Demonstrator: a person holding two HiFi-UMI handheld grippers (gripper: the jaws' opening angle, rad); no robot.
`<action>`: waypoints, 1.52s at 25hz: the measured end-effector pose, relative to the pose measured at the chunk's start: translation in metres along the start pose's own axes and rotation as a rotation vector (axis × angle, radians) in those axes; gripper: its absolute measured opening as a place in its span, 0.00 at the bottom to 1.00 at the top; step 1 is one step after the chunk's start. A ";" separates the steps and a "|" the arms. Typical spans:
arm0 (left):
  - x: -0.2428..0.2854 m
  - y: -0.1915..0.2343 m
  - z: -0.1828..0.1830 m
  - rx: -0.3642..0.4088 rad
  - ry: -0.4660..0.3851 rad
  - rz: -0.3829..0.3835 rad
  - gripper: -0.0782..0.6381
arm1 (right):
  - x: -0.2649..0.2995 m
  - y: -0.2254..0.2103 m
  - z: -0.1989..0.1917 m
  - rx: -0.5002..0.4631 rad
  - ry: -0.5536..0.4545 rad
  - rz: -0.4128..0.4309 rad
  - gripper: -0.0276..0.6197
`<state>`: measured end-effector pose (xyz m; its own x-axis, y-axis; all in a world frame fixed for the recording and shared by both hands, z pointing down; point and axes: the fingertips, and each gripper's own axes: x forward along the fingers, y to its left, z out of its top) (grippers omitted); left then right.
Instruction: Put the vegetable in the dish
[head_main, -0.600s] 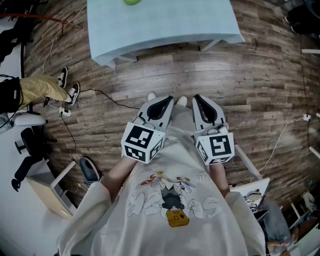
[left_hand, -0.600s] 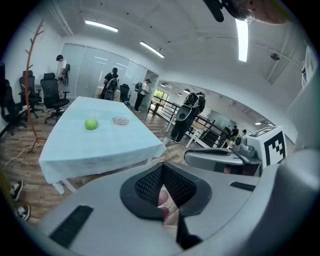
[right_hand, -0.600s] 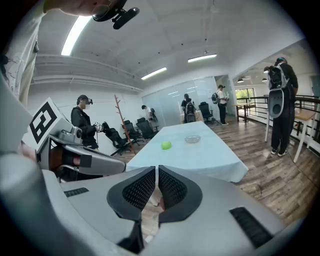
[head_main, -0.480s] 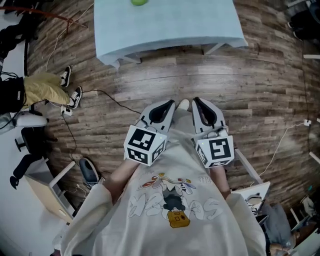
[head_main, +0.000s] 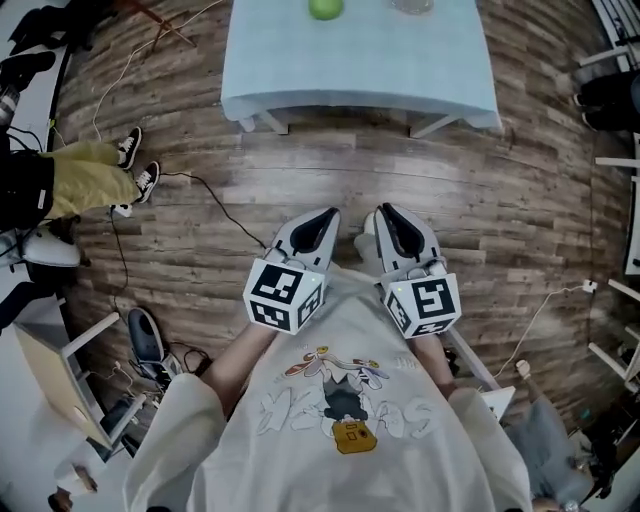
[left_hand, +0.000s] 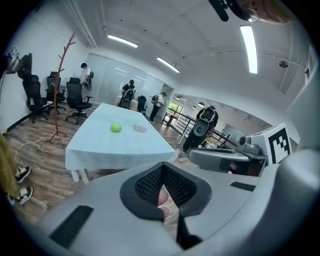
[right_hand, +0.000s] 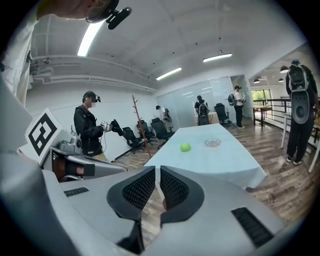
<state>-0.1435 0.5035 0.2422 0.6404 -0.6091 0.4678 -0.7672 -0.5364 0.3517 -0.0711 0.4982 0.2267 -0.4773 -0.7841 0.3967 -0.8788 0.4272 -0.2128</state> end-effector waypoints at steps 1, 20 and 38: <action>0.003 0.001 -0.001 -0.016 -0.005 0.017 0.12 | -0.002 -0.005 0.003 -0.002 -0.011 0.012 0.10; 0.073 -0.056 0.017 -0.105 -0.043 0.242 0.12 | -0.027 -0.119 0.023 0.015 -0.061 0.180 0.10; 0.162 0.087 0.126 -0.082 -0.045 0.179 0.12 | 0.136 -0.146 0.111 -0.063 -0.027 0.166 0.10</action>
<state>-0.1020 0.2845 0.2463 0.4934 -0.7171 0.4923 -0.8680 -0.3693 0.3320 -0.0077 0.2792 0.2129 -0.6166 -0.7117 0.3367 -0.7862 0.5787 -0.2167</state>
